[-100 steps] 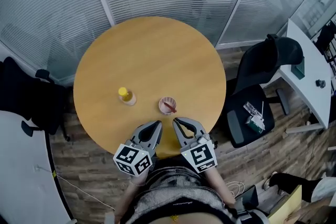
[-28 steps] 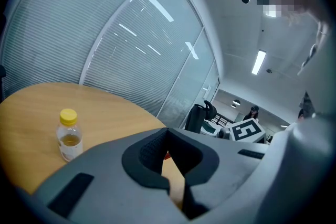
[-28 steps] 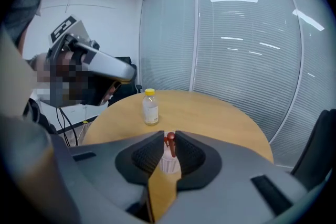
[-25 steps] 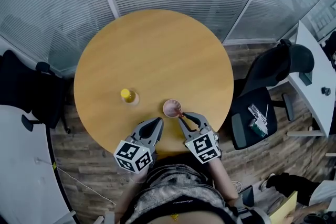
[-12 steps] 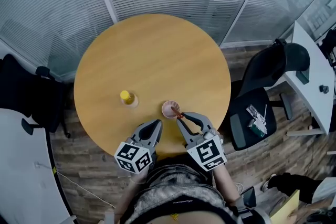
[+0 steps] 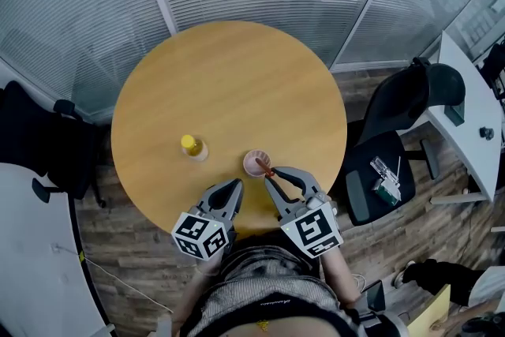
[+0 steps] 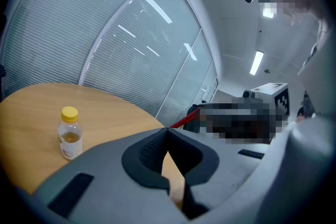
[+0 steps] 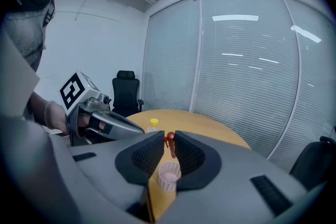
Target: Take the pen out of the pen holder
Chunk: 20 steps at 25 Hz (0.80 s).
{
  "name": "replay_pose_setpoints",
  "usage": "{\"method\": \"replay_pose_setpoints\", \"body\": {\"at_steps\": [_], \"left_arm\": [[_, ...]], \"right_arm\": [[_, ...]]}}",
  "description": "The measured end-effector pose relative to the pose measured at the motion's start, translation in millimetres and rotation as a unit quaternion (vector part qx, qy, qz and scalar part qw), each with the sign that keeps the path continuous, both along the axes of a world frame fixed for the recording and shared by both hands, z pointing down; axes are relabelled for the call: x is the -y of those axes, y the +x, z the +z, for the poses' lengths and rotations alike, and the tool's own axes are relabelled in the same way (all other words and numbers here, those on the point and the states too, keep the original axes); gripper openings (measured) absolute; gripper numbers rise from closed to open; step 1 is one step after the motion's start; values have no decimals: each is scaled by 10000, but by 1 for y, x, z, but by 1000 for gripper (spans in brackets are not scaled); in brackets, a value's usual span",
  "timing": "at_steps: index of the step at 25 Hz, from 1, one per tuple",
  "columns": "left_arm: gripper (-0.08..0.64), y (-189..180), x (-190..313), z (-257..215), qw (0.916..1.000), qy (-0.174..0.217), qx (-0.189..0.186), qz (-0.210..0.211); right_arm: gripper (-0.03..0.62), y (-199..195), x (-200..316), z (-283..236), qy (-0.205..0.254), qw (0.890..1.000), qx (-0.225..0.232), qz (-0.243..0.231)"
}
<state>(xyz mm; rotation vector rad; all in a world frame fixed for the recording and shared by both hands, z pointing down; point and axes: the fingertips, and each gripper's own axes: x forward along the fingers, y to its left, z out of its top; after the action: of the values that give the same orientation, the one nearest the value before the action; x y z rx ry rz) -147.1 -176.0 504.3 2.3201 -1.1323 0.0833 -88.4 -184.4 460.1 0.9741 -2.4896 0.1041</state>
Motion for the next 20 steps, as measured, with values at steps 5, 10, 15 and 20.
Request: {"method": "replay_pose_setpoints", "body": {"at_steps": [5,10,15,20], "left_arm": [[5,0,0,2,10000,1,-3,20],[5,0,0,2,10000,-29,12,16],[5,1,-2,4,10000,-57,7,15],[5,2,-4,6,10000,-56,3,30]], "right_arm": [[74,-1,0,0,13,10000,-10,10],[74,2,1,-1,-13,10000,-20,21],[74,4,0,0,-58,10000,-11,20],[74,4,-1,1,-107,9999,69,0]]}}
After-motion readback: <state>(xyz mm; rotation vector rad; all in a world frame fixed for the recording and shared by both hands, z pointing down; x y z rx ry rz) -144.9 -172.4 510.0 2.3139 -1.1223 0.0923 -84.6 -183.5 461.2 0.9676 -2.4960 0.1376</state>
